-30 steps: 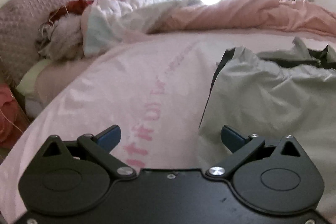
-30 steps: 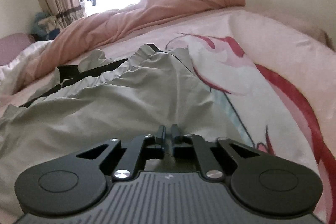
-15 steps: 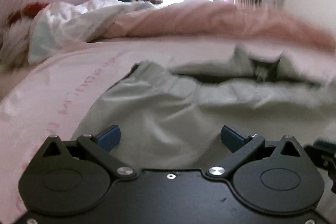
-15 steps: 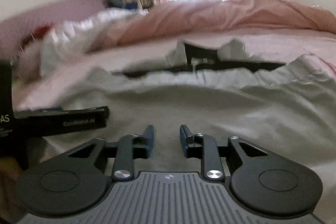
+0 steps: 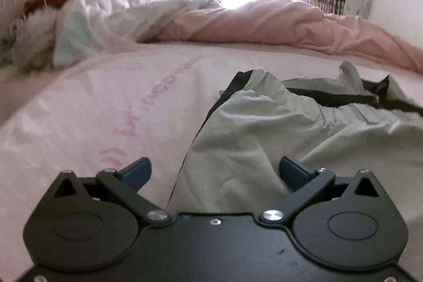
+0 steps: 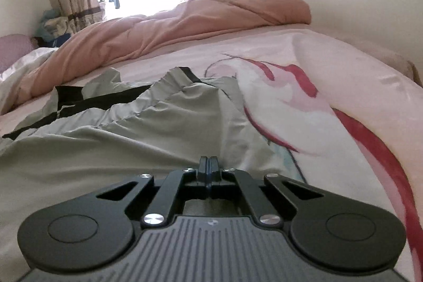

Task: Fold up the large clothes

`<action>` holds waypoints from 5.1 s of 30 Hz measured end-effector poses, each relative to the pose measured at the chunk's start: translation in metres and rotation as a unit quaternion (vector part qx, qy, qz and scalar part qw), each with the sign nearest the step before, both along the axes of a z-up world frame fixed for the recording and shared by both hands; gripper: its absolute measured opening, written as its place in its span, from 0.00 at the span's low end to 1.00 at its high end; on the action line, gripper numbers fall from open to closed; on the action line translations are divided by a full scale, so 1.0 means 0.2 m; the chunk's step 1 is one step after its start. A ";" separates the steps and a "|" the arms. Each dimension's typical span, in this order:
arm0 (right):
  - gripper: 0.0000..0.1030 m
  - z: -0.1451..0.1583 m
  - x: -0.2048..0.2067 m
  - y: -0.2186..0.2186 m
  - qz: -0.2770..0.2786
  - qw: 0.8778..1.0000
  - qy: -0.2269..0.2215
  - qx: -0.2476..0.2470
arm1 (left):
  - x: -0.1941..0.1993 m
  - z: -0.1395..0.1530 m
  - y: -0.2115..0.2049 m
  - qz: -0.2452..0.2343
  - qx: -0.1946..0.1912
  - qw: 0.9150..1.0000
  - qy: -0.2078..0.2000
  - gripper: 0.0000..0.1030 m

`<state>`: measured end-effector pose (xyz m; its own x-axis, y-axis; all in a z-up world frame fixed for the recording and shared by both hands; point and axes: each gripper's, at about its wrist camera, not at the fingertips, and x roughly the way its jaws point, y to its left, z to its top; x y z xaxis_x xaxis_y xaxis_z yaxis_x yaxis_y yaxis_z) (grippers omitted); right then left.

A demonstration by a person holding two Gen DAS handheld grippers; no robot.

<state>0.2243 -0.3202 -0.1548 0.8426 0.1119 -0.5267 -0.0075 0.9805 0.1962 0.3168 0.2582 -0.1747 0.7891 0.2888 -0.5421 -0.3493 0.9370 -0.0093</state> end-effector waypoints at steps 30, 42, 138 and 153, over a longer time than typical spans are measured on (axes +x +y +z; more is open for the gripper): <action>0.91 0.06 -0.46 0.71 0.138 0.989 0.056 -0.013 | -0.36 0.01 -0.62 -0.050 0.011 0.994 0.092 1.00; 0.96 0.03 -0.48 0.71 0.139 0.989 0.054 -0.018 | -0.38 0.01 -0.62 -0.055 0.019 0.993 0.098 1.00; 0.17 0.12 -0.55 1.84 0.246 0.961 0.008 0.124 | -0.44 0.03 0.42 0.030 0.000 0.996 0.086 1.00; 0.23 0.49 -0.69 1.38 0.252 0.954 -0.051 0.154 | -0.76 0.27 0.28 0.028 0.000 0.998 0.056 1.00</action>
